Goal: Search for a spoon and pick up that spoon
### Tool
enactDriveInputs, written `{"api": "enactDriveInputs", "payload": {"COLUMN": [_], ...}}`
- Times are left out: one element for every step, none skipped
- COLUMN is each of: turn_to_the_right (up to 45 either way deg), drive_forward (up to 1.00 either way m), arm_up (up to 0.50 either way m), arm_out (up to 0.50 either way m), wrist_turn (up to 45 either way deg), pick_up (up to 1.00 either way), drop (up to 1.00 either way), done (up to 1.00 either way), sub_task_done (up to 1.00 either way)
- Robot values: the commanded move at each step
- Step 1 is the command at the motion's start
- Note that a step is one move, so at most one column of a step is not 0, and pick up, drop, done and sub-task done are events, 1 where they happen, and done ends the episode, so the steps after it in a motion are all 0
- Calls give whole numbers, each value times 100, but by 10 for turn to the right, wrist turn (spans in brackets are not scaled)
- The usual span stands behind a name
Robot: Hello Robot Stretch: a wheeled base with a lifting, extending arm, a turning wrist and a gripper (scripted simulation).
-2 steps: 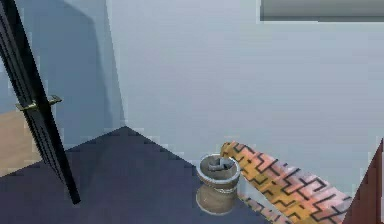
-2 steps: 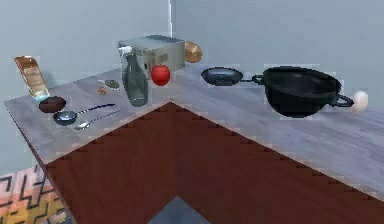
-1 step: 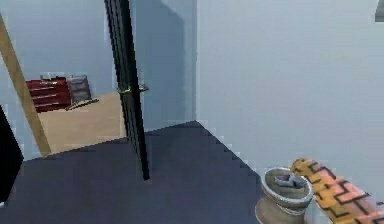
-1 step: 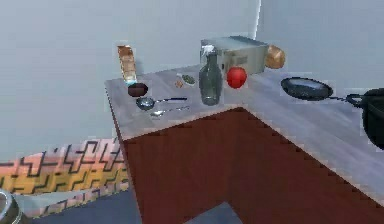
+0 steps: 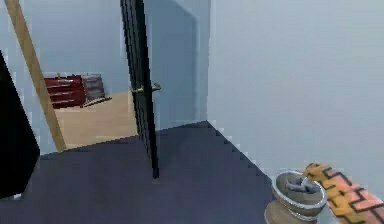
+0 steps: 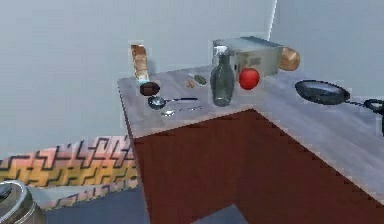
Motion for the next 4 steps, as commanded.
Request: {"api": "enactDriveInputs", "payload": {"turn_to_the_right": [450,450,240,0], "drive_forward": [0,0,0,50], "arm_up": [0,0,0,0], "arm_out": [0,0,0,0], "wrist_turn": [0,0,0,0], "pick_up": [0,0,0,0], "drop": [0,0,0,0], "done": [0,0,0,0], "sub_task_done": [0,0,0,0]}}
